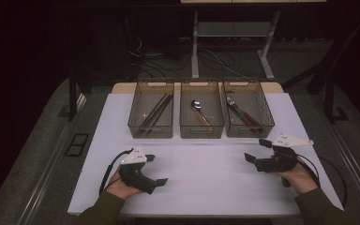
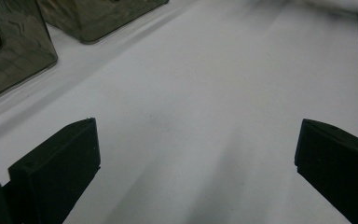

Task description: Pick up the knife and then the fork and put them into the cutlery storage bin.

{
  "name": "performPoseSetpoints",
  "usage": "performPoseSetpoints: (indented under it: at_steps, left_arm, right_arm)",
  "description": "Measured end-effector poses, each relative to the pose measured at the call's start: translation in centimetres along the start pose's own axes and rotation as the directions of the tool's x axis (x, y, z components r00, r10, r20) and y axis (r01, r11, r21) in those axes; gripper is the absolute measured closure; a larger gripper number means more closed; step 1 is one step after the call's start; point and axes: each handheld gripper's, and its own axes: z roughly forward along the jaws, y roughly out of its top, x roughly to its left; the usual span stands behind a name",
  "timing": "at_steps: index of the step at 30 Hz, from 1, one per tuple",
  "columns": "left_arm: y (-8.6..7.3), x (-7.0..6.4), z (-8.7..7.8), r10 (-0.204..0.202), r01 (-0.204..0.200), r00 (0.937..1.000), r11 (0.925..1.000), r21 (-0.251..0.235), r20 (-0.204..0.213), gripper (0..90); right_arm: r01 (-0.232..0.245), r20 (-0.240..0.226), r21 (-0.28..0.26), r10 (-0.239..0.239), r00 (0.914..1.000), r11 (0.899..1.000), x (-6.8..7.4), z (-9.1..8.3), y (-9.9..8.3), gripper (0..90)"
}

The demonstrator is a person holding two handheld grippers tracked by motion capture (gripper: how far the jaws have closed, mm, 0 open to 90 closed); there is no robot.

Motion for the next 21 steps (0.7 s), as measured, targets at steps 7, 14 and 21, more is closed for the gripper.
performPoseSetpoints:
  at_steps: [7, 14, 21]
  left_arm:
    - [0.0, 0.0, 0.0, 0.001, -0.001, 1.0000, 1.0000, 0.000, 0.000, 0.0]
    - [0.0, 0.0, 0.0, 0.001, -0.001, 1.0000, 1.0000, 0.000, 0.000, 0.0]
    - [0.0, 0.0, 0.0, 0.002, -0.002, 1.0000, 1.0000, 0.000, -0.001, 0.0]
  right_arm:
    - [0.010, -0.019, 0.000, -0.010, 0.9998, 1.000, 1.1, -0.7, -1.1, 14.1]
    - [0.019, -0.054, 0.030, -0.018, 0.9984, 0.999, 2.2, -0.8, -2.3, 14.1]
    - [0.039, -0.061, 0.052, -0.036, 0.9975, 0.998, 2.7, -0.8, -2.7, 14.1]
